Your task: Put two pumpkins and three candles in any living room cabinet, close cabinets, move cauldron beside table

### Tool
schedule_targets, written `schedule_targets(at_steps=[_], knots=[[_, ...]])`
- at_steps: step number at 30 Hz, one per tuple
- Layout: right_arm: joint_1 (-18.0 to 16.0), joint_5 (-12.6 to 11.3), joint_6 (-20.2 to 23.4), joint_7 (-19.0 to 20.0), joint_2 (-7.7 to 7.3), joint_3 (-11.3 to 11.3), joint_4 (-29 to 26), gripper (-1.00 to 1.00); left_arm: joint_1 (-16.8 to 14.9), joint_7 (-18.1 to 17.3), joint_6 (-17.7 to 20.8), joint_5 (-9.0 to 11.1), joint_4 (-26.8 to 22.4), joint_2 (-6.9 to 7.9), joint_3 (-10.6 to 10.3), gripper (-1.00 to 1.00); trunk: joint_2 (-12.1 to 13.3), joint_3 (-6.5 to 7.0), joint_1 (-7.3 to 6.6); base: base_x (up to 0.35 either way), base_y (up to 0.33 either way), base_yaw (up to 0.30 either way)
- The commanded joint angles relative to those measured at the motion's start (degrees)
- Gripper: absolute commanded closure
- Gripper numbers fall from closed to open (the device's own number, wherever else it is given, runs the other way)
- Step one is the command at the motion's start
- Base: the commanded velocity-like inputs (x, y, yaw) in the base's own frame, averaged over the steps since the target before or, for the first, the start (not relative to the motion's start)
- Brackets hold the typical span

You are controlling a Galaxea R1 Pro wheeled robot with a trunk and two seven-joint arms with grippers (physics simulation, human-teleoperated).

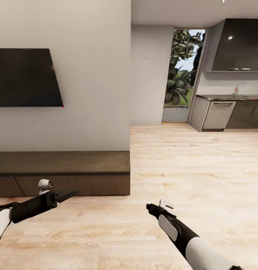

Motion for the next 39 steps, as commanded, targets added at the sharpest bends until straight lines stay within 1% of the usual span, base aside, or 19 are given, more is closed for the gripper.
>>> schedule_targets(at_steps=[1, 4, 7, 9, 11, 12, 14, 16, 17, 18, 19, 20, 21, 22, 23, 25, 29, 35, 39], knots=[[-0.08, -0.28, -0.03, -0.42, -0.04, 0.36, -0.12, -1.00, -0.05, -0.19, 0.22, -0.06, 0.06, 0.11, -0.01, -1.00, -0.03, -0.06, -0.01, 0.000, 0.000, 0.000], [-0.24, 0.33, -0.99, -0.55, 0.33, 0.66, -0.03, -1.00, -0.08, -0.21, 0.24, -0.07, 0.18, 0.95, -0.22, -1.00, -0.03, -0.06, -0.01, 0.000, 0.000, 0.000], [-0.44, 3.14, -1.33, -0.84, 1.42, 1.01, 0.03, -1.00, -0.09, -0.24, 0.24, -0.07, -0.05, 1.39, -0.91, -1.00, -0.03, -0.06, -0.01, 0.000, 0.000, 0.000], [-0.66, 5.95, -1.35, -0.93, 1.84, 1.10, 0.28, -1.00, -0.09, -0.26, 0.24, -0.07, -0.15, 1.52, -1.31, -1.00, -0.03, -0.06, -0.01, 0.000, 0.000, 0.000], [-0.90, 10.52, -1.35, -1.01, 2.12, 1.17, 0.46, -1.00, -0.09, -0.27, 0.24, -0.07, -0.22, 1.61, -1.56, -1.00, -0.03, -0.06, -0.01, 0.000, 0.000, 0.000], [-0.93, 11.71, -1.48, -1.01, 2.17, 1.18, 0.53, -1.00, -0.09, -0.27, 0.24, -0.07, -0.25, 1.62, -1.61, -1.00, -0.03, -0.06, -0.01, 0.000, 0.000, 0.000], [-1.01, 16.21, -2.29, -1.03, 2.37, 1.15, 0.59, -1.00, -0.09, -0.28, 0.23, -0.07, -0.32, 1.59, -1.74, -1.00, -0.03, -0.06, -0.01, 0.000, 0.000, 0.000], [-1.04, 17.93, -2.84, -0.96, 2.47, 0.95, 0.25, -1.00, -0.09, -0.28, 0.24, -0.07, -0.34, 1.59, -1.78, -1.00, -0.03, -0.06, -0.01, 0.000, 0.000, 0.000], [-1.10, 18.00, -3.04, -0.84, 2.53, 0.82, 0.10, -1.00, -0.09, -0.28, 0.21, -0.07, -0.33, 1.57, -1.80, -1.00, -0.03, -0.06, -0.01, 0.000, 0.000, 0.000], [-1.14, 17.60, -3.11, -0.79, 2.55, 0.77, 0.05, -1.00, -0.09, -0.28, 0.20, -0.07, -0.30, 1.57, -1.80, -1.00, -0.03, -0.06, -0.01, 0.000, 0.000, 0.000], [-1.36, 15.86, -3.27, -0.67, 2.58, 0.62, 0.00, -1.00, -0.09, -0.28, 0.18, -0.04, -0.21, 1.57, -1.81, -1.00, -0.03, -0.06, -0.01, 0.000, 0.000, 0.000], [-1.60, 13.03, -3.38, -0.43, 2.58, 0.35, 0.00, -1.00, -0.09, -0.28, 0.17, -0.02, -0.12, 1.61, -1.77, -1.00, -0.03, -0.06, -0.01, 0.000, 0.000, 0.000], [-1.69, 11.38, -3.40, -0.24, 2.57, 0.22, -0.03, -1.00, -0.09, -0.28, 0.17, -0.01, -0.08, 1.62, -1.72, -1.00, -0.03, -0.06, -0.01, 0.000, 0.000, 0.000], [-1.81, 8.12, -3.40, 0.33, 2.56, 0.07, -0.05, -1.00, -0.08, -0.28, 0.17, 0.00, -0.03, 1.63, -1.59, -1.00, -0.03, -0.06, -0.01, 0.000, 0.000, 0.000], [-1.89, 4.92, -3.29, 1.46, 2.52, -0.02, 0.16, -1.00, -0.07, -0.28, 0.16, 0.01, 0.01, 1.65, -1.48, -1.00, -0.03, -0.06, -0.01, 0.000, 0.000, 0.000], [-1.99, 0.65, -2.93, 4.75, 2.38, -0.15, 0.46, -1.00, -0.09, -0.28, 0.16, -0.03, -0.02, 1.61, -1.49, -1.00, -0.03, -0.06, -0.01, 0.000, 0.000, 0.000], [-2.02, -1.68, -2.52, 7.17, 2.35, -0.26, 0.66, -1.00, -0.03, -0.35, 0.16, 0.15, -0.16, 1.62, -1.49, -1.00, -0.03, -0.06, -0.01, 0.000, 0.000, 0.000], [-2.03, -2.27, -2.89, 7.56, 2.52, -0.36, 0.63, -1.00, -0.01, -0.29, 0.16, 2.51, -0.19, 1.74, -1.32, -1.00, -0.03, -0.06, -0.01, 0.000, 0.000, 0.000], [-2.03, -2.32, -3.18, 7.42, 2.57, -0.39, 0.62, -1.00, -0.01, -0.32, 0.16, 3.24, -0.04, 1.71, -1.21, -1.00, 0.37, 0.12, -0.22, 0.000, 0.000, 0.000]])
